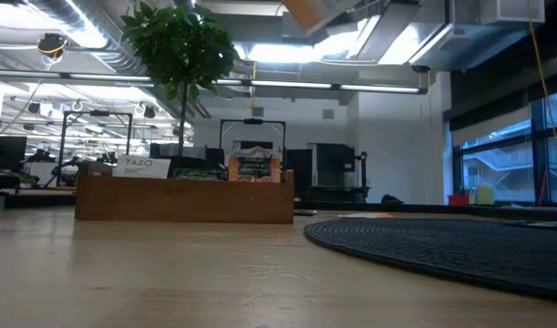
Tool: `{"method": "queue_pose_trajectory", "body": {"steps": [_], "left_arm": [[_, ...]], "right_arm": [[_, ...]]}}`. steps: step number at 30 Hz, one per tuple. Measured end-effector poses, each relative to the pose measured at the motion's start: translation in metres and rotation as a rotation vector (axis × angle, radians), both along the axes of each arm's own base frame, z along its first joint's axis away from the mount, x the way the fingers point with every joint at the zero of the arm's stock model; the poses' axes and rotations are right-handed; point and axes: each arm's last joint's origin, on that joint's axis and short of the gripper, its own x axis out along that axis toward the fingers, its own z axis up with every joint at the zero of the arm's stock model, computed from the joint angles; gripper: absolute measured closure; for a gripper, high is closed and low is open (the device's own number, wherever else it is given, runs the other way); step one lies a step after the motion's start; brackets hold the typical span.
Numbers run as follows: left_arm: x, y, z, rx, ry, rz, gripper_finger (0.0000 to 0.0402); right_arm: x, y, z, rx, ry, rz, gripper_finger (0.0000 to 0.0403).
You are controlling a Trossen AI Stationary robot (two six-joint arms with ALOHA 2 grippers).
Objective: Pick & Place Tea
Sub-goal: Put the middle white tea bag into the left section of the wooden organizer
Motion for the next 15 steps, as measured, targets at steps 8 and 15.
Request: {"method": "queue_pose_trajectory", "body": {"steps": [8, 15], "left_arm": [[0.001, 0.003, 0.0, 0.002, 0.0, 0.007, 0.0288], [0.001, 0.001, 0.001, -0.027, -0.004, -0.022, 0.03]], "right_arm": [[0.005, -0.006, 0.002, 0.018, -0.028, -0.017, 0.0402], [0.009, -0.015, 0.003, 0.062, -0.036, -0.02, 0.0402]]}}
